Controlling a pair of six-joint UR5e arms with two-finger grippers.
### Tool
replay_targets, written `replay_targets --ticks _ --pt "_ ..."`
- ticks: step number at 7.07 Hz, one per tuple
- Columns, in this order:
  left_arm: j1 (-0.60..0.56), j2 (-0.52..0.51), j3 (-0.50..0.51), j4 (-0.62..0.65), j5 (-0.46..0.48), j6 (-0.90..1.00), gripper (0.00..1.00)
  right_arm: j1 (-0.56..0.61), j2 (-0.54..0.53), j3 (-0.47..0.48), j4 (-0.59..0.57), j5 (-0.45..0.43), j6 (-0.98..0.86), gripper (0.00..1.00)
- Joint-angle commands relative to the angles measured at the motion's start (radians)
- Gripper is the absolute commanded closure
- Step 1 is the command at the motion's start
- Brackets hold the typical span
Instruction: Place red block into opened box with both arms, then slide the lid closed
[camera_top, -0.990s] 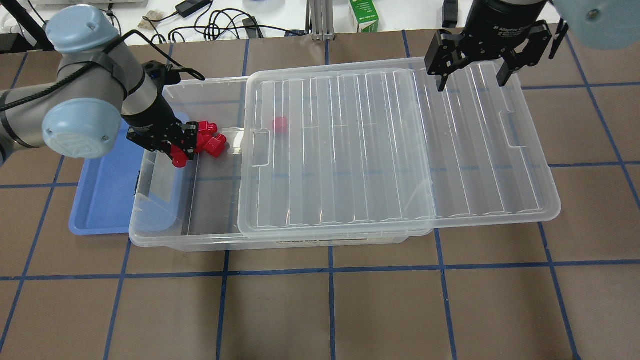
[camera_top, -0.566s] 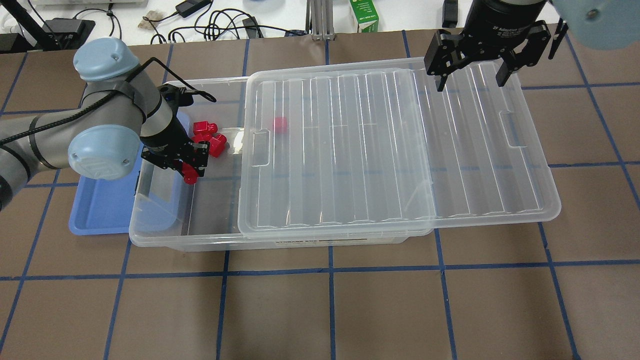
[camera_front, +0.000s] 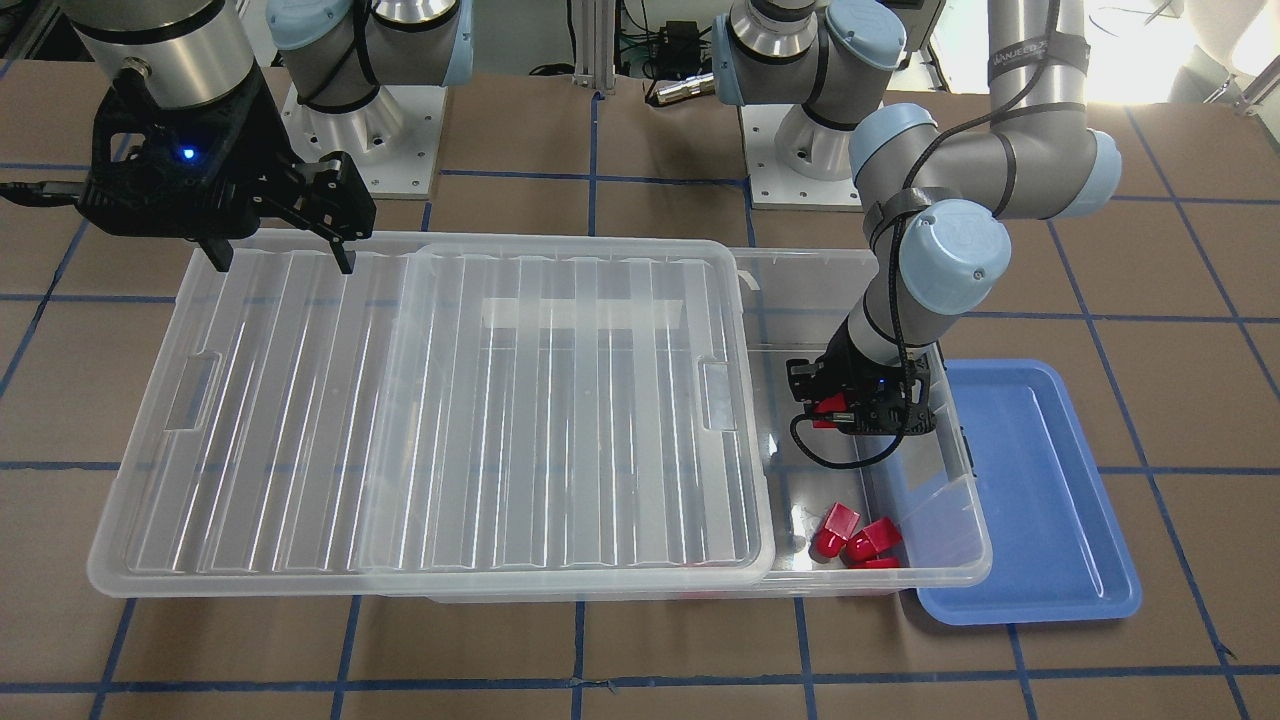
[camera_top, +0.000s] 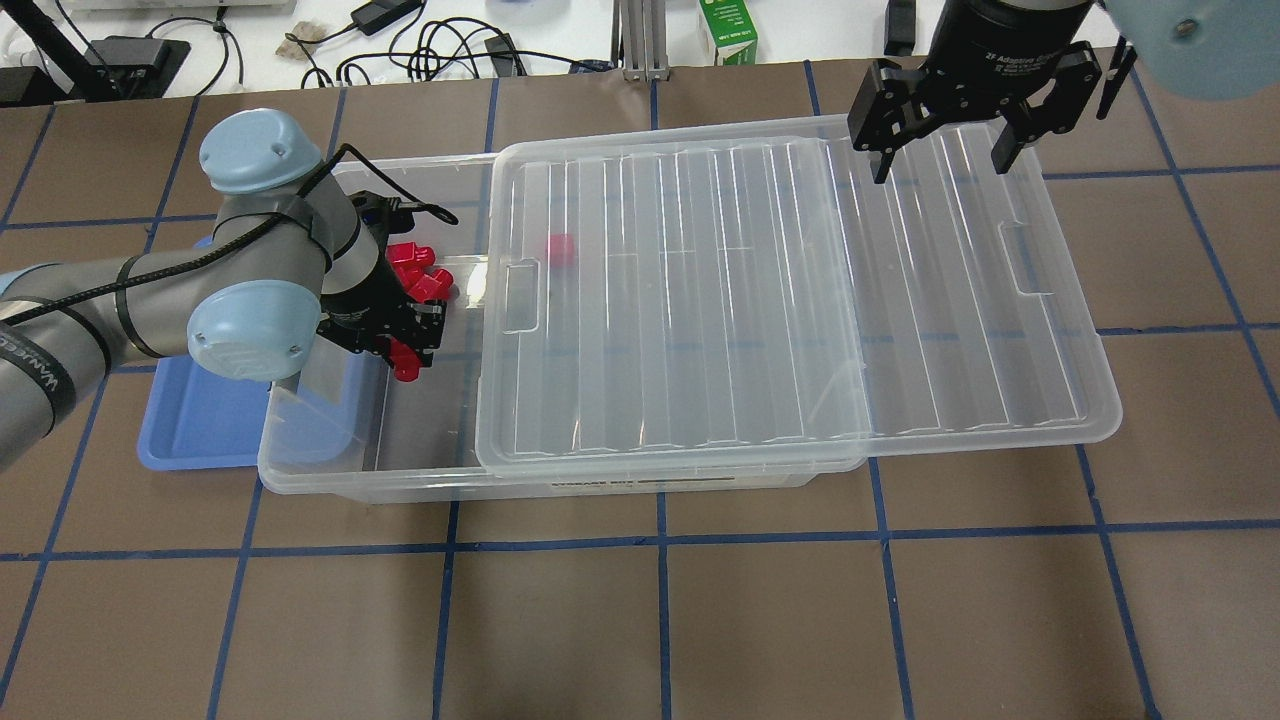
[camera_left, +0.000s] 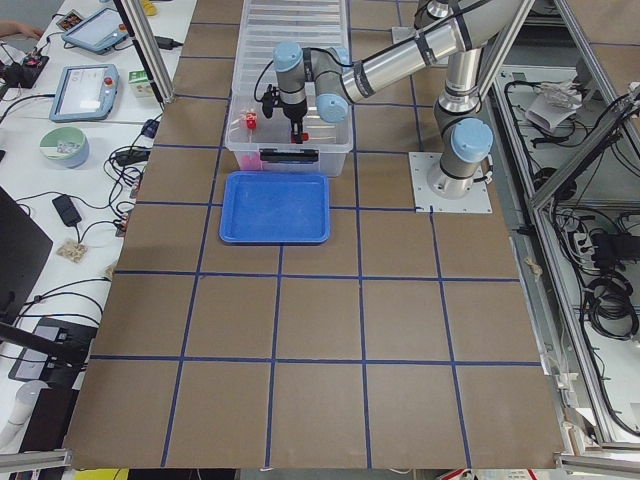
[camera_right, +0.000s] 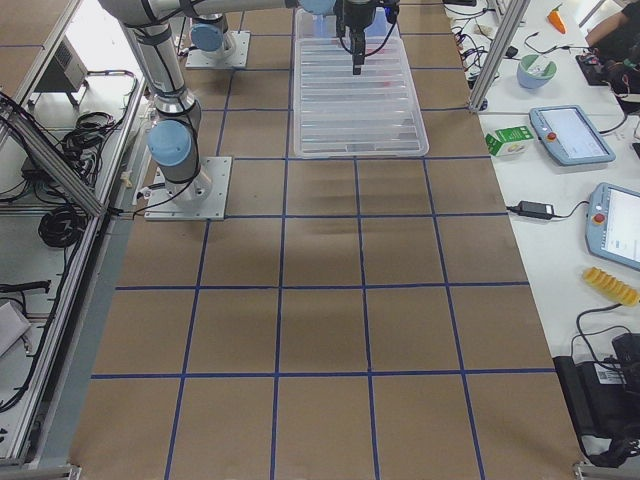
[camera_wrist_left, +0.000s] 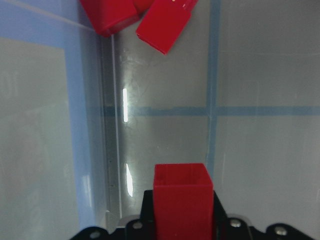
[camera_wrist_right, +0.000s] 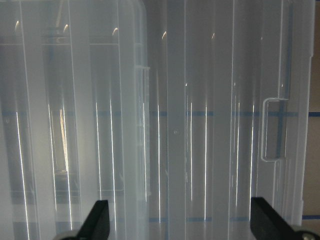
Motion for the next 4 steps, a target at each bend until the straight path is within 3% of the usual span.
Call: replay_targets --ticks 1,2,3,4 --pt "-0.003 -0.026 -0.005 0.01 0.0 0.001 1.0 0.0 0.0 -0.001 0.0 0.001 0.0 0.0" --pt "-0.003 -0.032 -0.006 0.017 0.002 0.002 0.9 0.0 0.0 0.001 0.0 0.001 0.0 0.0" --pt "-0.003 -0.036 -0.006 0.017 0.003 0.004 0.59 0.0 0.003 -0.001 -0.002 0.002 -0.002 0.0" --pt "-0.003 -0.039 -0.005 0.018 0.002 -0.005 0.08 0.0 0.001 0.001 -0.002 0.002 -0.002 0.0"
